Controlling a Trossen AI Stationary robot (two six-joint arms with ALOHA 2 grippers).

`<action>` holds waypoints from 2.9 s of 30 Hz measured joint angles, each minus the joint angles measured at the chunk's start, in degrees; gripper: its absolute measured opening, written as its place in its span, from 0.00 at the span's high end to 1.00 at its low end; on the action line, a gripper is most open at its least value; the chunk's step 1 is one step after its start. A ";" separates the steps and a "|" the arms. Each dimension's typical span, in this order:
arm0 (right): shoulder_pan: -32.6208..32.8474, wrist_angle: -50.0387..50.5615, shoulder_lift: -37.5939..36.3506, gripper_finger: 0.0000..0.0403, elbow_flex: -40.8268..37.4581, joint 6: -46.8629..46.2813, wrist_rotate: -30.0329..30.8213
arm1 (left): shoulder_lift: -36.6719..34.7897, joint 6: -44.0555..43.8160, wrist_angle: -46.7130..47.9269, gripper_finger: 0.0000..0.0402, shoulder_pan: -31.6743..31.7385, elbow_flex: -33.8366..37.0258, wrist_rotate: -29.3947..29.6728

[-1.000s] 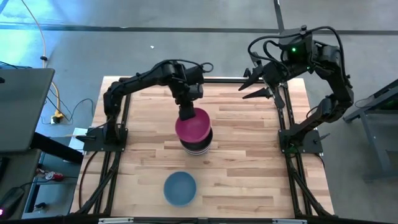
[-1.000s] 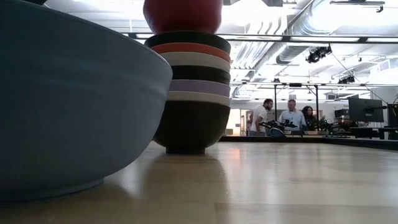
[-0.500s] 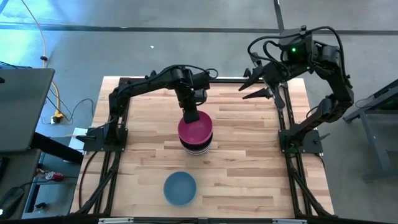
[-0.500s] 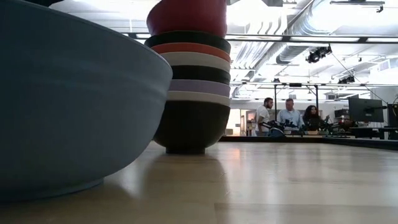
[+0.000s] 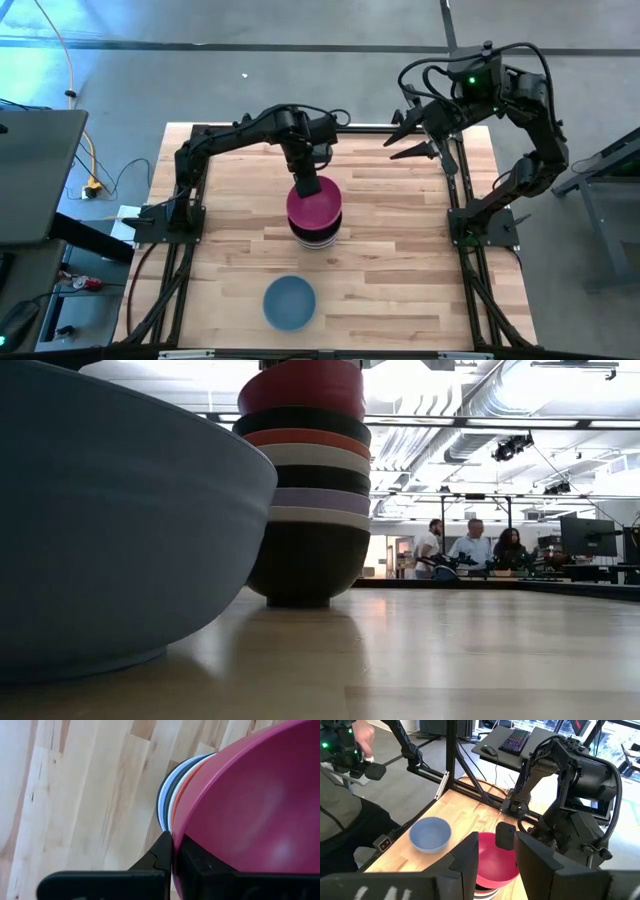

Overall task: Nest bowls inside each other
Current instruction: Stack the pink bowl on top of the black bowl

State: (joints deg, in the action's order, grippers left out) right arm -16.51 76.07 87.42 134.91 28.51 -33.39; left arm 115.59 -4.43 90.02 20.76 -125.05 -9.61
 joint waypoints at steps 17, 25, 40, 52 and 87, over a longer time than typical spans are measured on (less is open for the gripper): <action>0.00 0.88 0.02 0.71 -2.54 0.00 0.00 | -0.04 0.70 0.00 1.00 -2.46 0.02 -0.19; 0.01 -0.02 0.02 0.71 -5.03 0.00 0.00 | -0.15 0.56 -0.02 1.00 -3.14 1.79 -0.16; 0.01 -0.49 0.02 0.71 -5.03 0.42 0.00 | -0.13 1.64 0.00 1.00 -2.61 6.53 0.22; 0.00 -0.50 0.02 0.71 -5.03 -0.02 0.00 | -0.13 2.08 0.00 1.00 -2.41 6.54 1.43; 0.01 1.25 0.02 0.71 -5.03 -0.07 0.00 | -1.16 11.90 0.00 0.73 -2.18 -4.03 -0.15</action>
State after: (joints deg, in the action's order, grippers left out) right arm -16.50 77.32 87.44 129.88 28.45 -33.39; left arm 114.43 7.48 90.01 18.58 -129.08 -9.76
